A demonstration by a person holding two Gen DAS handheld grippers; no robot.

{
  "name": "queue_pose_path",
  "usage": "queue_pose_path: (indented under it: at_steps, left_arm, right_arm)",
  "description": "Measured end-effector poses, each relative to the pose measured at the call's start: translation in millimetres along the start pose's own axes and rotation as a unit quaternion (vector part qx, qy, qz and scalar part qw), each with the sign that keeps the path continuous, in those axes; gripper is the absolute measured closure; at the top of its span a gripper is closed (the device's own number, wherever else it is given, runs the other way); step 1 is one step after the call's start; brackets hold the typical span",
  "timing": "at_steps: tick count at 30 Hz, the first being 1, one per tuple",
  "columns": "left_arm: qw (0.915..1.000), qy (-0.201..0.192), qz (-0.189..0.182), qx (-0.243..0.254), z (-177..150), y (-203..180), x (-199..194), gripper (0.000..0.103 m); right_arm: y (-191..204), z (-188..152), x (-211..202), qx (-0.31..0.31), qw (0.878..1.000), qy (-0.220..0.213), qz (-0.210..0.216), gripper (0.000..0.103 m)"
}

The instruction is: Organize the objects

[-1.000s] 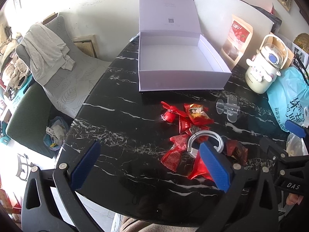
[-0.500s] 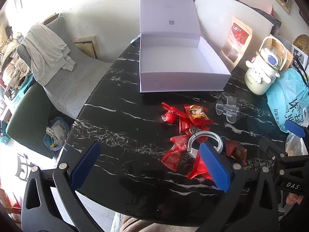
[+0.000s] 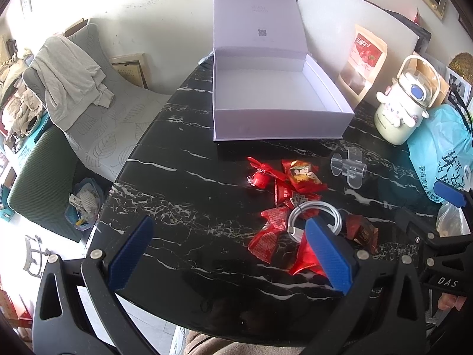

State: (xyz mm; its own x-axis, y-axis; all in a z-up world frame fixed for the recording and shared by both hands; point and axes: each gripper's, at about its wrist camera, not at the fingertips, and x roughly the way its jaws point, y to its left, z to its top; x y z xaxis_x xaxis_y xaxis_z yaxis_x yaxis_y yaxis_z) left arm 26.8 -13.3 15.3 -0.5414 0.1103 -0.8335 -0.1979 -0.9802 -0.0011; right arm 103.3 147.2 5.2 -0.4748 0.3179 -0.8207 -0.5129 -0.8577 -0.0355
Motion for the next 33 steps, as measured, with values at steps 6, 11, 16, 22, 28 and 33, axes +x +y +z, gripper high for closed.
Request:
queue_pose_path:
  at_steps: [6, 11, 16, 22, 28, 33]
  left_arm:
    - [0.9999, 0.010, -0.007, 0.005, 0, 1, 8, 0.000]
    - [0.9997, 0.021, -0.015, 0.005, -4, 1, 15, 0.000]
    - [0.9992, 0.033, -0.021, 0.005, -11, 1, 19, 0.000]
    - [0.9984, 0.045, -0.033, 0.007, -22, 0, 24, 0.000]
    - [0.9974, 0.060, -0.038, 0.011, -32, -1, 34, 0.000]
    - [0.9971, 0.061, -0.044, 0.012, -39, 1, 41, 0.001]
  right_arm:
    - [1, 1, 6, -0.003, 1.000, 0.004, 0.003, 0.001]
    - [3, -3, 13, -0.004, 1.000, 0.010, 0.004, 0.001]
    - [3, -10, 14, -0.005, 1.000, 0.013, 0.007, 0.001]
    - [3, -21, 16, -0.007, 1.000, 0.020, 0.008, 0.001]
    - [1, -33, 20, 0.004, 1.000, 0.026, 0.014, 0.001]
    - [3, -44, 26, 0.014, 0.999, 0.037, 0.009, 0.001]
